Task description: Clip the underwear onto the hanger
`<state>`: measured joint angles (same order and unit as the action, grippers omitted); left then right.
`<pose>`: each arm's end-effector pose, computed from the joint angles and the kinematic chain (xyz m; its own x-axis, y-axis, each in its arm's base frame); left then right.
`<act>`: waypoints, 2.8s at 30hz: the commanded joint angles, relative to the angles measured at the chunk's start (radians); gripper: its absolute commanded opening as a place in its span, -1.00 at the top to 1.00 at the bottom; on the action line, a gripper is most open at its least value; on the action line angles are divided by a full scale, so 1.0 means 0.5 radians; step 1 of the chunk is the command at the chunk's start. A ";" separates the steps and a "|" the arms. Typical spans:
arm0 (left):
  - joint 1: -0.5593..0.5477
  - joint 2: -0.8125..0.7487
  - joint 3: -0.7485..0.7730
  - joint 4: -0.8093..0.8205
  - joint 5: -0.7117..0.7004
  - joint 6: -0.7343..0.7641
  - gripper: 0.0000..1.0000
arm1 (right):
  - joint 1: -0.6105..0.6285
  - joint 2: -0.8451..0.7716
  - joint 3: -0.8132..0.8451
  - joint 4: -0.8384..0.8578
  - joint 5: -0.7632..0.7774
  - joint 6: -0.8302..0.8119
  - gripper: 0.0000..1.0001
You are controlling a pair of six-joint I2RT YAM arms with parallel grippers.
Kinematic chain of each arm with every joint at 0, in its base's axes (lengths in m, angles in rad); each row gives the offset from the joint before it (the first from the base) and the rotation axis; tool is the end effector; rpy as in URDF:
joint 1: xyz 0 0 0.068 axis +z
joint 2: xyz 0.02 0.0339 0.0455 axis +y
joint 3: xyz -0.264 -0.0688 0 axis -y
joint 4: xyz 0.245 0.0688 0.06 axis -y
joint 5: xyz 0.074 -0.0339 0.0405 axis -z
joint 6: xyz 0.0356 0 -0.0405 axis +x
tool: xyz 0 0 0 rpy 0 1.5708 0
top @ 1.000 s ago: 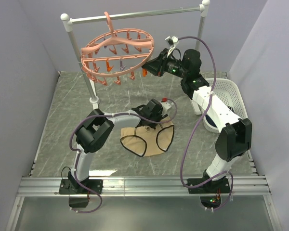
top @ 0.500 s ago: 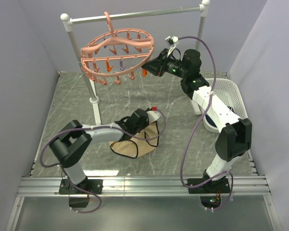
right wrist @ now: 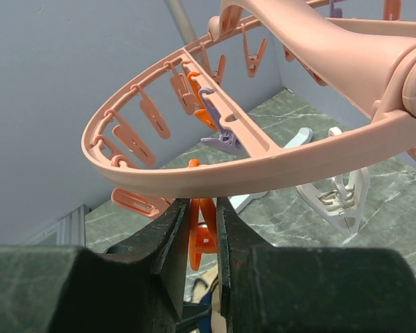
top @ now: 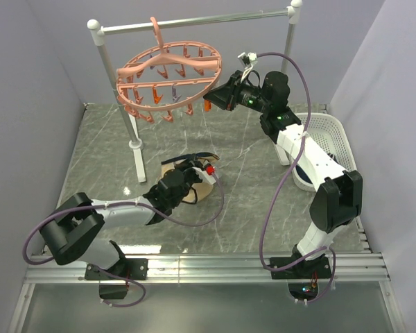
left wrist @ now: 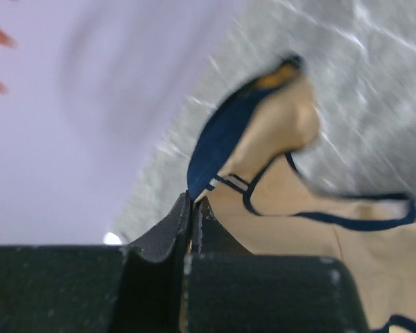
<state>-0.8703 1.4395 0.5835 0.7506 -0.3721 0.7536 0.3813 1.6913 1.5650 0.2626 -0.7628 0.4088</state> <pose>0.2019 -0.2194 0.2183 0.2784 0.6587 -0.6990 0.3958 0.5844 0.7084 0.3632 0.1721 0.4178 -0.2438 0.2119 -0.9464 -0.8800 0.3619 0.3077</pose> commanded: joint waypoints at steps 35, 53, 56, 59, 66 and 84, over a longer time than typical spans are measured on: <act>0.461 -0.366 0.628 -0.428 0.680 -0.826 0.99 | 0.004 -0.060 -0.007 0.217 -0.012 0.195 1.00; 0.458 -0.339 0.588 0.002 0.634 -0.850 0.99 | 0.004 0.047 0.064 0.260 0.031 0.683 1.00; 0.458 -0.330 0.594 0.014 0.631 -0.854 0.99 | 0.004 0.063 0.067 0.275 0.041 0.778 1.00; 0.452 -0.320 0.609 0.027 0.609 -0.857 0.99 | 0.007 0.072 0.076 0.263 0.050 0.827 1.00; 0.440 -0.305 0.637 0.051 0.597 -0.872 0.99 | 0.004 0.087 0.079 0.248 0.065 0.919 1.00; 0.332 -0.179 0.775 -0.007 0.471 -0.949 0.99 | 0.008 0.072 0.027 0.300 0.105 0.993 1.00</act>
<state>-0.7055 1.3533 0.9230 0.7128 -0.1081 0.2951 0.3817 1.7203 1.5558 0.3759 -0.7338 0.8745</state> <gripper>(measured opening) 0.025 0.246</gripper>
